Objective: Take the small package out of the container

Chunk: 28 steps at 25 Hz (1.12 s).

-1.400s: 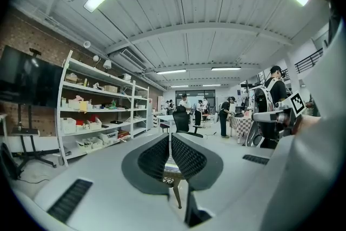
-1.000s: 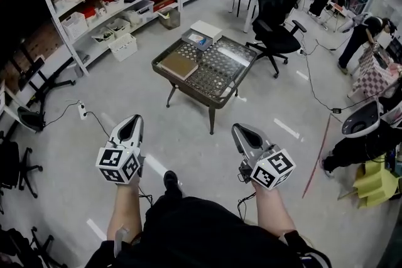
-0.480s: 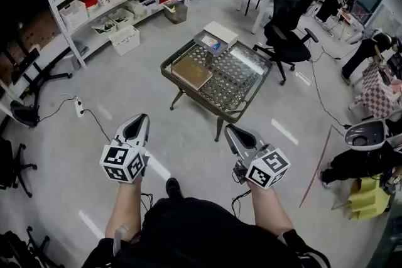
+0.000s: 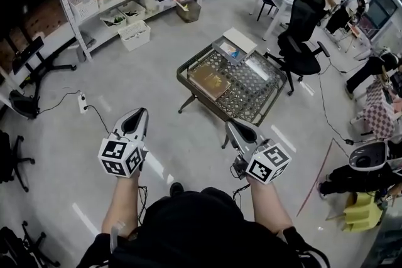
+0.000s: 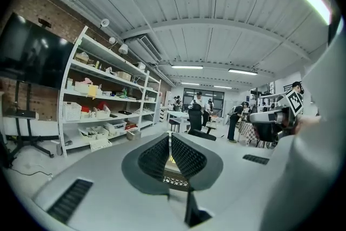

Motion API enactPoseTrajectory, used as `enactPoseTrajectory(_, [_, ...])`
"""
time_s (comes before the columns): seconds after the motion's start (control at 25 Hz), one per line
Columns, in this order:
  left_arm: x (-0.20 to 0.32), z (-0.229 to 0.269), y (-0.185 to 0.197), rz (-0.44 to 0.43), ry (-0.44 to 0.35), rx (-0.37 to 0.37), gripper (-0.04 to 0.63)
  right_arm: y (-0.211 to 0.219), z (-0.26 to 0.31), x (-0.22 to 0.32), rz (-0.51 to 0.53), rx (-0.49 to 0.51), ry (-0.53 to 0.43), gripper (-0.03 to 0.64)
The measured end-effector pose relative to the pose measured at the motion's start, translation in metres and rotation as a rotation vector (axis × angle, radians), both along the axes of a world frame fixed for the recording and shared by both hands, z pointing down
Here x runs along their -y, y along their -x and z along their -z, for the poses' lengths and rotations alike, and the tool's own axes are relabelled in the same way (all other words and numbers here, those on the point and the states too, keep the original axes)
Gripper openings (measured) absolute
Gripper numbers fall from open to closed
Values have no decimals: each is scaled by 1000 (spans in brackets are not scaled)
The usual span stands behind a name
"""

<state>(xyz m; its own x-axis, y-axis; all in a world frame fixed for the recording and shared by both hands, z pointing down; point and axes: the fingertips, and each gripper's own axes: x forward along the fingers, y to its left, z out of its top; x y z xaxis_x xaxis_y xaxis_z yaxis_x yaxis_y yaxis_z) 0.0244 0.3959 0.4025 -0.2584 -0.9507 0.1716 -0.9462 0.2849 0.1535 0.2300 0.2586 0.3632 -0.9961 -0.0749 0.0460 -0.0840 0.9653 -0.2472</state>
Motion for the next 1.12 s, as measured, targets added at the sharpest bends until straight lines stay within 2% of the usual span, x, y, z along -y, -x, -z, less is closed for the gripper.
enactPoseTrajectory(0.32, [5, -5, 31, 7, 8, -17, 20, 29, -3, 16, -10, 8, 24, 29])
enactPoseTrajectory(0.64, [40, -22, 61, 16, 53, -28, 20, 60, -31, 68, -24, 26, 100, 29])
enactPoseTrajectory(0.92, [98, -42, 100, 3, 127, -22, 20, 108, -57, 127, -21, 30, 163, 29])
enactPoseTrajectory(1.12, [162, -44, 129, -36, 152, -28, 20, 136, -70, 183, -37, 24, 198, 29])
